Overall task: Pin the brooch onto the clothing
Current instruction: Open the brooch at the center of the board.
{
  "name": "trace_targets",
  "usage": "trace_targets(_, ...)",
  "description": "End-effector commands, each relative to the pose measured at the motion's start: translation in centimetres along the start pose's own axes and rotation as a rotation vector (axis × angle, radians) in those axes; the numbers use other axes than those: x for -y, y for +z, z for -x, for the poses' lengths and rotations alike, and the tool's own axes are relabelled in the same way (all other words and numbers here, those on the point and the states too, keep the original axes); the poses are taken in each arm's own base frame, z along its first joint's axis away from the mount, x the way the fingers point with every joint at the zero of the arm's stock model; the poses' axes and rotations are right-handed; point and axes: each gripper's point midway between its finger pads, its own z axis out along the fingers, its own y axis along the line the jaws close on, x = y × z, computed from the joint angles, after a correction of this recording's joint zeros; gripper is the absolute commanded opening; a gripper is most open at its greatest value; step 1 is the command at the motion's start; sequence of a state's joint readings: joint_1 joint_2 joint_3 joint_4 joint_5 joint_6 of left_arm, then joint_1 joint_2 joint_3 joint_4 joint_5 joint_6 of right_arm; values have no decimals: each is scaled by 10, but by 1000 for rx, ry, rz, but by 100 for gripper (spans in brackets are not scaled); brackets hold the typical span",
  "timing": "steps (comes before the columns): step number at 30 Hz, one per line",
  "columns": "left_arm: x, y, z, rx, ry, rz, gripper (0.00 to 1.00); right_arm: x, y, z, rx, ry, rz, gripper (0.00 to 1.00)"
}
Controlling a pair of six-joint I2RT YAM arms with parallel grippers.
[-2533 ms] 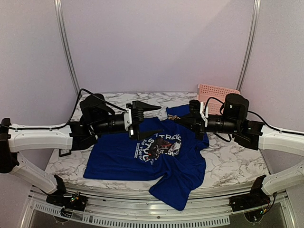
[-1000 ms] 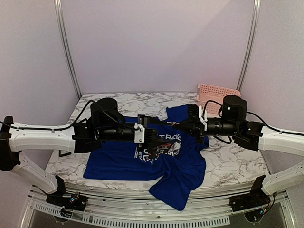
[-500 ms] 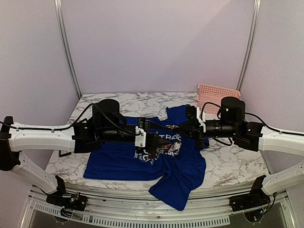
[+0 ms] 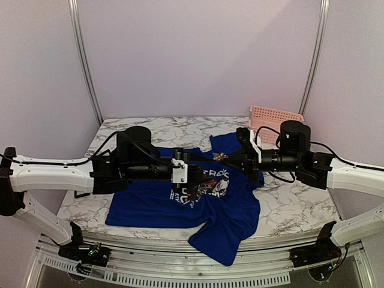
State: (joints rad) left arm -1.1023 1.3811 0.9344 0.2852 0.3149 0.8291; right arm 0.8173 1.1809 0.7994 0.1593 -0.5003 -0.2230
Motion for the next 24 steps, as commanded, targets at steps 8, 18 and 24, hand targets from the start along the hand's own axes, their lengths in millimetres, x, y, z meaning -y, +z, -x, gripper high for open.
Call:
trace_targets(8, 12, -13, -1, -91, -61, -45, 35, 17, -8, 29, 73, 32, -70, 0)
trace_targets(18, -74, -14, 16, -127, 216, 365, 38, 31, 3, 27, 45, 130, -107, 0)
trace_targets(24, -70, -10, 15, -138, 345, 348, 38, 30, 7, 25, 45, 146, -96, 0)
